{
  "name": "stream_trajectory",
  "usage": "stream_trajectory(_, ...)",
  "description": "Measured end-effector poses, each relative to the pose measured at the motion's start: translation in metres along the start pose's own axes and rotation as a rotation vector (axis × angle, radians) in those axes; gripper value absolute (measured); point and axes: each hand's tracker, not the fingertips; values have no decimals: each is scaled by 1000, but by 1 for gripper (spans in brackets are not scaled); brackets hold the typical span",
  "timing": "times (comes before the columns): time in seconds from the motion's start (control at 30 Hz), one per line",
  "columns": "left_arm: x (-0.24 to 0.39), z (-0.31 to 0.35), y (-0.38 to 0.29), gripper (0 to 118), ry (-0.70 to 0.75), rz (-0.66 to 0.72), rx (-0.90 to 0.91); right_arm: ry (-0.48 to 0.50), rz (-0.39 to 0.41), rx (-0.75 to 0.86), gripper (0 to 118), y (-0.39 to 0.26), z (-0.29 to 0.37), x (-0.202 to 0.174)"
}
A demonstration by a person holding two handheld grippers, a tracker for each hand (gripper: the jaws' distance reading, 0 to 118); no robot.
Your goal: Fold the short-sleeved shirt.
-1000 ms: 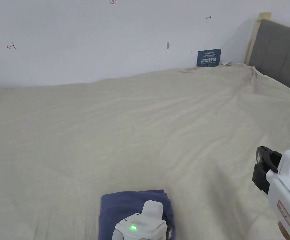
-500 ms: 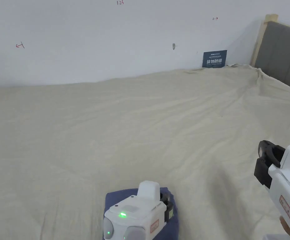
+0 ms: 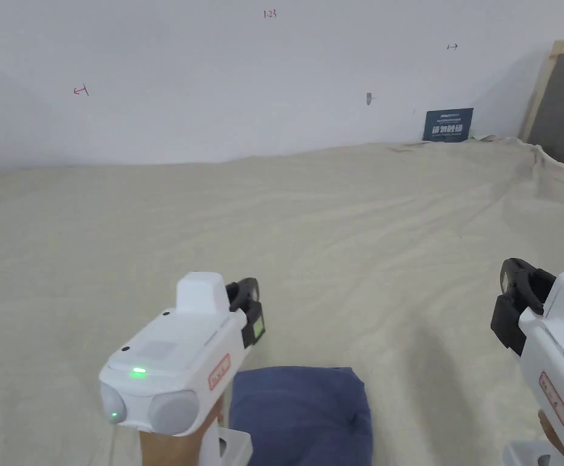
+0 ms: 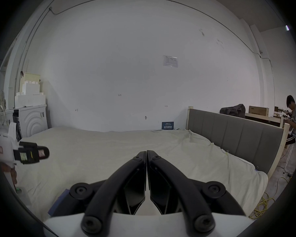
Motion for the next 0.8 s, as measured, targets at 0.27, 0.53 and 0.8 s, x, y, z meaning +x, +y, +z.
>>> stream_trajectory(0.27,-48,33,7,0,195,-111,77,31,19,32,1,6,0,-33)
stream_trajectory(0.53,-82,58,-1,0,296,-61,114,60,28,42,1,5,0,-62)
stream_trajectory(0.8,-94,66,-3,0,343,-56,123,82,33,32,1,6,1,-78)
